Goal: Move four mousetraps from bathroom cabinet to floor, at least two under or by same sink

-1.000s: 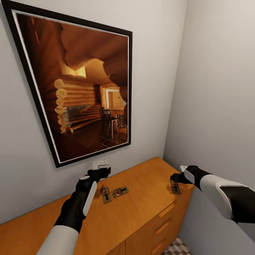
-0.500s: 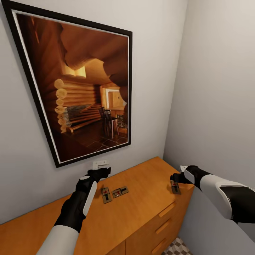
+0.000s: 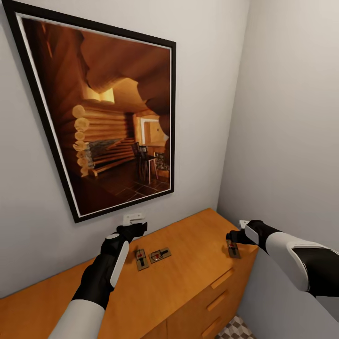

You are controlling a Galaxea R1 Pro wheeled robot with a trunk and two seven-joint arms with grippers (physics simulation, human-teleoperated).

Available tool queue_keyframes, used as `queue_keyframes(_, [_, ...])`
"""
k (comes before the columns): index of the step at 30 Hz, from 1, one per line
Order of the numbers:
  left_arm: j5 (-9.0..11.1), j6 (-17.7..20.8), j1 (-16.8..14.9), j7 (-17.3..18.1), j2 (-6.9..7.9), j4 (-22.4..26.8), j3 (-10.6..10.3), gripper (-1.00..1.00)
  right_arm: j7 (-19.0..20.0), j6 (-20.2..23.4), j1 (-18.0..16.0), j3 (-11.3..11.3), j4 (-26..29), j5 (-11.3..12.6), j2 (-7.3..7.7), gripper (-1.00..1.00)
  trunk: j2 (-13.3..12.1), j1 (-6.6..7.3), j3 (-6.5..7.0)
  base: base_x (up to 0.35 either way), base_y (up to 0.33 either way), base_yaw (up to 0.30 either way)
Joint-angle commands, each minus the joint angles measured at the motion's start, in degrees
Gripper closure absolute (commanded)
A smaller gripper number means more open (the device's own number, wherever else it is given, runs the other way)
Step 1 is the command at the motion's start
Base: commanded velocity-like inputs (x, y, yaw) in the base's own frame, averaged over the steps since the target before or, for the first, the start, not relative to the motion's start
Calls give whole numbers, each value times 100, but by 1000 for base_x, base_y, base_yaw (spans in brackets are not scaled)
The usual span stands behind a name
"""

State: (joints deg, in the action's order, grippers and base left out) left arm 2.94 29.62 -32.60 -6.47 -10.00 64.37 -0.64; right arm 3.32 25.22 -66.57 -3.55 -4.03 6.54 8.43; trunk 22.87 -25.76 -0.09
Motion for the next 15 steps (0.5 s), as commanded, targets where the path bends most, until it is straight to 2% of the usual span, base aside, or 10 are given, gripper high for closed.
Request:
queue_keyframes(1, [32, 26, -1, -39, 0, 6, -7, -100, 19, 7, -6, -43, -10, 58, 1, -100, 5, -3, -3, 0, 49, 0])
queue_keyframes(7, [32, 26, -1, -39, 0, 6, -7, -100, 24, 9, -6, -45, -10, 58, 1, -100, 5, -3, -3, 0, 91, 0])
queue_keyframes(15, [32, 26, -1, -39, 0, 6, -7, -100, 26, 9, -6, -47, -10, 58, 1, -100, 5, -3, -3, 0, 22, 0])
